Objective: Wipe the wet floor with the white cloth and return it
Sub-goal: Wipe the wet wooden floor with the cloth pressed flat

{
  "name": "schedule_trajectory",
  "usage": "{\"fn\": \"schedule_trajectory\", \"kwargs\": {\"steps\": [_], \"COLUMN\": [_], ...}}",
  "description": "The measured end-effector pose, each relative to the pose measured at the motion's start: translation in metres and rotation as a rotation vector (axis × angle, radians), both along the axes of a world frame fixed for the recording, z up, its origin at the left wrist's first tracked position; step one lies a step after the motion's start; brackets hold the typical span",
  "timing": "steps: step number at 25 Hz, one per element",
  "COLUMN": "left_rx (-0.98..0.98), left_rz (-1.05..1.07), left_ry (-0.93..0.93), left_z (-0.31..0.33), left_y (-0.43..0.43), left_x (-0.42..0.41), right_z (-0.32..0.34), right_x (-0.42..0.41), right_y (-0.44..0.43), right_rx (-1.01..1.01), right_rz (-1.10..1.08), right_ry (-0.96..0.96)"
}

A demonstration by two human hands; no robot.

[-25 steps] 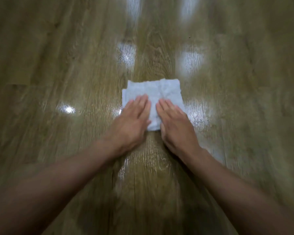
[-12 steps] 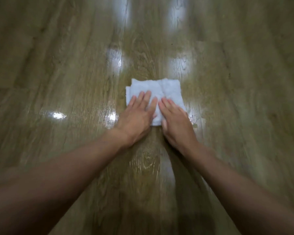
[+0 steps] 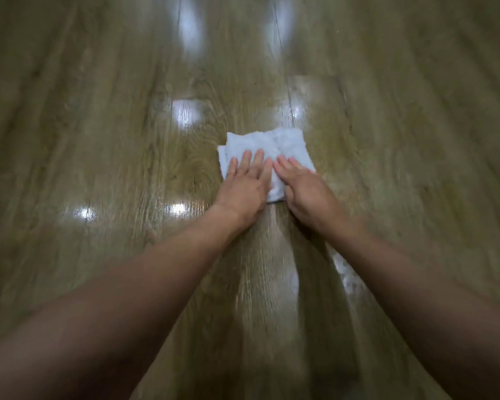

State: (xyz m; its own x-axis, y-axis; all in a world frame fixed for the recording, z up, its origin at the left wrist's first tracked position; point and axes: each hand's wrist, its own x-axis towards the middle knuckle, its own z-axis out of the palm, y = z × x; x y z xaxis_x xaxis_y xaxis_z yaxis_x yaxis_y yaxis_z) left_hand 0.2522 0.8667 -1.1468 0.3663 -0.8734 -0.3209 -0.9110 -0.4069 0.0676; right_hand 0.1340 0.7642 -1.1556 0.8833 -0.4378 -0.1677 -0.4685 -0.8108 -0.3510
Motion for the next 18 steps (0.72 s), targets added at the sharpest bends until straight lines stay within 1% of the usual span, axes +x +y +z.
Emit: {"fn": "schedule_trajectory", "kwargs": {"steps": [3, 5, 7, 9, 11, 13, 14, 16, 17, 18], "left_rx": [-0.162, -0.178, -0.161, -0.130, -0.081, -0.060, -0.084, -0.150, -0.175, -0.126], "left_rz": [-0.239, -0.283, -0.272, -0.192, -0.105, -0.056, -0.053, -0.073, -0.100, -0.128], "left_ry": [-0.004, 0.004, -0.006, 0.024, 0.031, 0.050, 0.033, 0.026, 0.052, 0.076], "left_z": [-0.016, -0.021, -0.015, -0.009, -0.011, -0.010, -0.014, -0.012, -0.011, -0.006], "left_y": [0.029, 0.028, 0.003, -0.031, -0.064, -0.075, -0.070, -0.056, -0.050, -0.045], "left_x": [-0.056, -0.075, -0.069, -0.055, -0.047, -0.053, -0.055, -0.062, -0.069, -0.081], "right_z": [-0.004, -0.003, 0.008, 0.013, 0.009, 0.003, -0.003, -0.009, -0.012, -0.014], "right_x": [-0.087, -0.105, -0.089, -0.067, -0.050, -0.048, -0.052, -0.063, -0.072, -0.084], "right_y": [0.052, 0.058, 0.032, -0.004, -0.043, -0.053, -0.046, -0.028, -0.019, -0.008], "right_rx": [-0.002, -0.005, -0.072, -0.129, -0.129, -0.080, -0.082, -0.074, -0.063, -0.053], "right_rz": [-0.179, -0.218, -0.168, -0.134, -0.114, -0.146, -0.180, -0.269, -0.299, -0.308], "right_ry": [-0.064, -0.019, 0.095, 0.117, 0.120, 0.090, 0.040, -0.087, -0.116, -0.096]}}
